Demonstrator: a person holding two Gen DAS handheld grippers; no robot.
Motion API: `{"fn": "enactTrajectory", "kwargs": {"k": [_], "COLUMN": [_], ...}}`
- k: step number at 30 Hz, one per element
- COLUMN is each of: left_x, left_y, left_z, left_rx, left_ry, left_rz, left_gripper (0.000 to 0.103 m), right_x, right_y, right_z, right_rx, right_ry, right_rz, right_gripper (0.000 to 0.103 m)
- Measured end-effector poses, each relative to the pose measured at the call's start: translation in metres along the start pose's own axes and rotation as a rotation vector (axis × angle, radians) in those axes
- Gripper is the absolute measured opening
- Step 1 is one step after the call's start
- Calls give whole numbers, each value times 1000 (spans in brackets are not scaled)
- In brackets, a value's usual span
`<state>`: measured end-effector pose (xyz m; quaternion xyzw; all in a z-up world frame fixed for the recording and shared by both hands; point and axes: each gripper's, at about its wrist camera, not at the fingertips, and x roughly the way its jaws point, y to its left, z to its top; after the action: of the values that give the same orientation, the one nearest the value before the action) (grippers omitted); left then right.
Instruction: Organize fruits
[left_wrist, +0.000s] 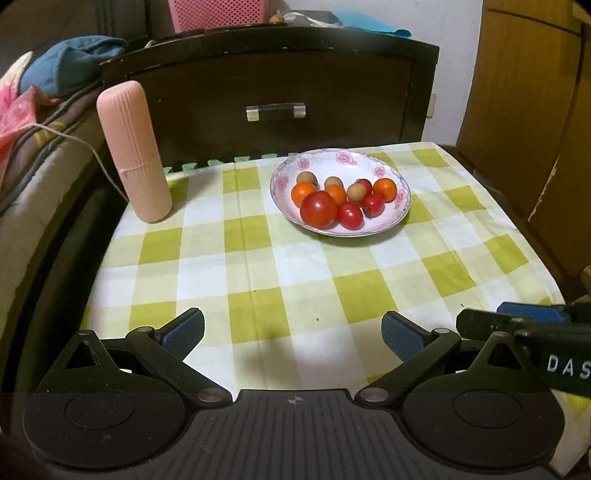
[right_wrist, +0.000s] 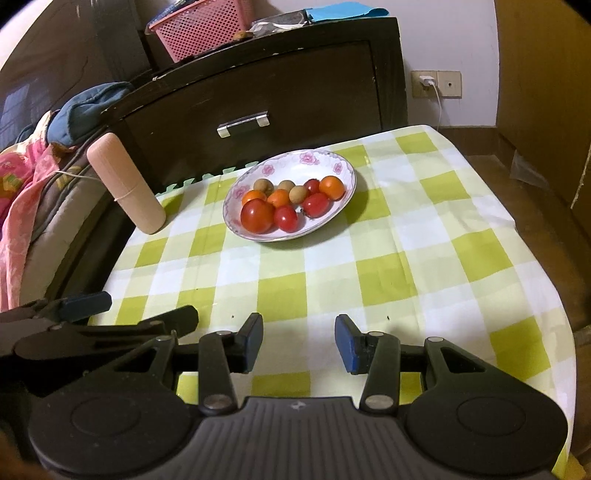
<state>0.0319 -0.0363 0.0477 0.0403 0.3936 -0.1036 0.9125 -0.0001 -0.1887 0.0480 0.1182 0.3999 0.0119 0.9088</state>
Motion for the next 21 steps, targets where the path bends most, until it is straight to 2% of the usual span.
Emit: {"fn": "enactTrajectory", "kwargs": {"k": [21], "left_x": [-12], "left_y": [2], "left_z": [-16], "left_rx": [5], "left_ry": [11], "left_rz": [29], "left_gripper": [103], "right_x": [-11], "right_y": [10], "right_z": [-25], "right_rx": [-7], "right_ry": [28], "right_rz": [2], "right_gripper": [41]}}
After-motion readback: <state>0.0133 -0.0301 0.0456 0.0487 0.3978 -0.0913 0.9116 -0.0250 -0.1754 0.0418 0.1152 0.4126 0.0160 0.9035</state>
